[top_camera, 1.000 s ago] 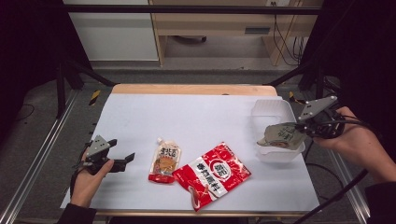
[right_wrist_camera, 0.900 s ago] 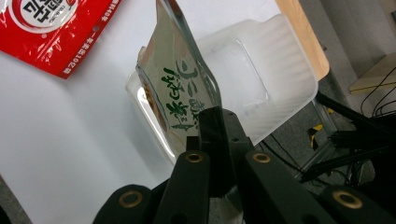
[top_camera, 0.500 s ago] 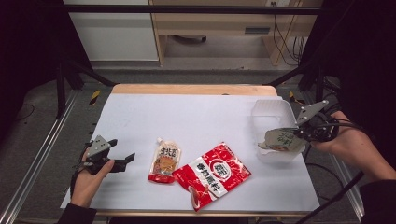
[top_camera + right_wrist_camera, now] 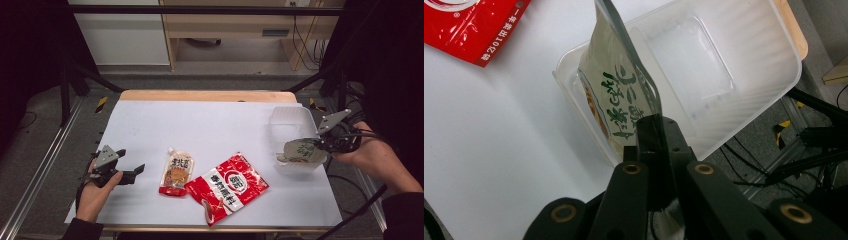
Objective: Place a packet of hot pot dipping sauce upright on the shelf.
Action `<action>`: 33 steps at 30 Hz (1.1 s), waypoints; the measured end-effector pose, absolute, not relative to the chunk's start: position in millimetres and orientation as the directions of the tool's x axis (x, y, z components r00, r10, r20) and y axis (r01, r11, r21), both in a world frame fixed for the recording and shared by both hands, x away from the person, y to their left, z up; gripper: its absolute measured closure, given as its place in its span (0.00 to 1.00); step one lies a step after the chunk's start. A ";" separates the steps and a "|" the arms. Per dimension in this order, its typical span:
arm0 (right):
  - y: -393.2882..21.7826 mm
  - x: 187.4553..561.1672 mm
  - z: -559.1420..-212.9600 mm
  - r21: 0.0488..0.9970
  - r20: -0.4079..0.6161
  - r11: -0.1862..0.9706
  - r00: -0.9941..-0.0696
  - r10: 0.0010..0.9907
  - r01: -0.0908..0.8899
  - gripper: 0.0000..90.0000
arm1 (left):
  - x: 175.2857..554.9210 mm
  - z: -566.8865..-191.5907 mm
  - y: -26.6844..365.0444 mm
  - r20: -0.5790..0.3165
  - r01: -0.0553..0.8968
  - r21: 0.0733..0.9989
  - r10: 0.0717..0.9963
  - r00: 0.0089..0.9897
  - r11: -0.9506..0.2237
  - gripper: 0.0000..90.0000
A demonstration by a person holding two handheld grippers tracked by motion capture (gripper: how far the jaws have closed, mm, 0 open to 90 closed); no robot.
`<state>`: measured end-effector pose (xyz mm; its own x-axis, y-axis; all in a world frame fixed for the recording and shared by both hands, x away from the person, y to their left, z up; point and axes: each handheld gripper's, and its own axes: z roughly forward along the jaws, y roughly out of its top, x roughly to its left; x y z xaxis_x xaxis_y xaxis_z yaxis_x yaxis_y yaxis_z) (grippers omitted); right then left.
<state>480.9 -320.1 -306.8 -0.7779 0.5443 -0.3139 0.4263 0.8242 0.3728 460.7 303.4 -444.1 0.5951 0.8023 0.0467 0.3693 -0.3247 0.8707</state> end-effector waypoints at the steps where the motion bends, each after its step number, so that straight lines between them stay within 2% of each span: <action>1: -320.5 481.0 -307.6 0.371 -0.315 0.826 -0.779 0.541 0.424 1.00 | 460.5 -443.9 303.4 0.051 0.368 0.870 0.802 0.595 -0.328 0.09; 12: -316.4 484.4 -319.9 0.352 -0.294 0.829 -0.789 0.539 0.435 1.00 | 460.7 -443.9 304.2 0.052 0.369 0.869 0.803 0.594 -0.329 0.09; 20: -317.0 483.5 -329.2 0.386 -0.276 0.810 -0.783 0.558 0.441 0.94 | 460.4 -444.1 303.4 0.053 0.370 0.867 0.801 0.597 -0.332 0.09; 23: -319.2 479.4 -327.8 0.424 -0.274 0.792 -0.772 0.573 0.438 0.83 | 460.3 -443.7 303.7 0.055 0.366 0.870 0.801 0.596 -0.331 0.09; 24: -319.5 478.1 -326.8 0.434 -0.277 0.787 -0.765 0.581 0.439 0.77 | 460.3 -443.6 304.0 0.055 0.366 0.870 0.801 0.596 -0.332 0.09; 25: -319.6 474.0 -322.9 0.469 -0.288 0.765 -0.743 0.605 0.441 0.65 | 460.4 -443.7 304.3 0.054 0.367 0.869 0.801 0.596 -0.331 0.09; 27: -318.6 470.0 -319.3 0.497 -0.298 0.750 -0.727 0.619 0.436 0.54 | 460.5 -444.0 303.8 0.052 0.369 0.868 0.801 0.596 -0.331 0.09; 28: -318.6 470.0 -319.3 0.497 -0.298 0.750 -0.727 0.619 0.436 0.54 | 460.5 -444.0 303.8 0.052 0.369 0.868 0.801 0.596 -0.331 0.09; 30: -313.6 463.4 -314.9 0.542 -0.309 0.727 -0.705 0.638 0.420 0.41 | 460.6 -444.2 302.8 0.052 0.370 0.868 0.799 0.599 -0.333 0.09; 31: -310.9 460.8 -312.8 0.554 -0.314 0.726 -0.705 0.636 0.408 0.37 | 460.6 -444.3 302.4 0.052 0.369 0.867 0.798 0.601 -0.334 0.09; 33: -307.5 457.8 -309.9 0.563 -0.327 0.724 -0.696 0.639 0.399 0.35 | 460.5 -444.5 301.8 0.058 0.369 0.864 0.796 0.603 -0.342 0.09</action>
